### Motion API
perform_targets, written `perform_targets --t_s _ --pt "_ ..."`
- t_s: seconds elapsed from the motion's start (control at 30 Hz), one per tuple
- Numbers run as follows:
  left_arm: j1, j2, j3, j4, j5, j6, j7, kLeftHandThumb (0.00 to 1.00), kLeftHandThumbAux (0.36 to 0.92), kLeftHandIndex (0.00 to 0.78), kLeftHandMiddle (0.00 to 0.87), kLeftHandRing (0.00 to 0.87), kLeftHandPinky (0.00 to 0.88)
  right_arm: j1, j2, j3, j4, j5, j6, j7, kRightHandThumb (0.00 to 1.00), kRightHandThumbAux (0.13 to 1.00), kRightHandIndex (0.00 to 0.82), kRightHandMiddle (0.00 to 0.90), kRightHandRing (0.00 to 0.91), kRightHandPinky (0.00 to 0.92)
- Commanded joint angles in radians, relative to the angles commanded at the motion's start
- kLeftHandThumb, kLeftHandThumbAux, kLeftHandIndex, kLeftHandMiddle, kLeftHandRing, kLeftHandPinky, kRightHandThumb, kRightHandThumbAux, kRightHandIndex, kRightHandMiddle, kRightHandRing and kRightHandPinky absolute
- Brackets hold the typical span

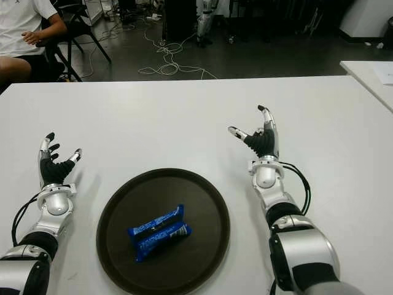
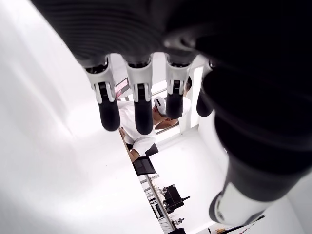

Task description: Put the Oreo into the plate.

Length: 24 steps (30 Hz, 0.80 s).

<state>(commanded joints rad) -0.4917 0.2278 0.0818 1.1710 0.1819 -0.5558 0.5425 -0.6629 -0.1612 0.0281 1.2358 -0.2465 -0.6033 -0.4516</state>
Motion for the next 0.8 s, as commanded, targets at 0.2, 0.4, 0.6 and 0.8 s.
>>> perform_targets --t_s 0.2,0.4,0.6,0.8 --pt "-0.001 0.001 -0.003 0.001 0.006 0.01 0.005 0.209 0.803 0.103 0.118 0.138 0.179 0.003 0.001 0.002 0.001 -0.004 -0.016 -0.013 0.0 0.594 0.034 0.334 0.769 0.654" --pt "-0.001 0.002 -0.001 0.0 0.005 0.006 0.006 0.243 0.797 0.112 0.099 0.114 0.156 0.006 0.006 0.004 -0.001 -0.01 -0.025 -0.027 0.0 0.608 0.023 0.244 0.8 0.748" --pt "0.001 0.0 0.004 -0.001 -0.003 -0.005 -0.004 0.269 0.796 0.117 0.098 0.11 0.155 0.009 0.006 0.011 -0.004 -0.025 -0.021 -0.047 0.0 0.599 0.014 0.181 0.805 0.792" --pt "0.003 0.0 0.009 -0.002 -0.012 -0.015 -0.02 0.275 0.785 0.12 0.088 0.103 0.144 0.011 0.009 0.021 -0.01 -0.038 -0.02 -0.068 0.0 0.626 0.015 0.087 0.801 0.795"
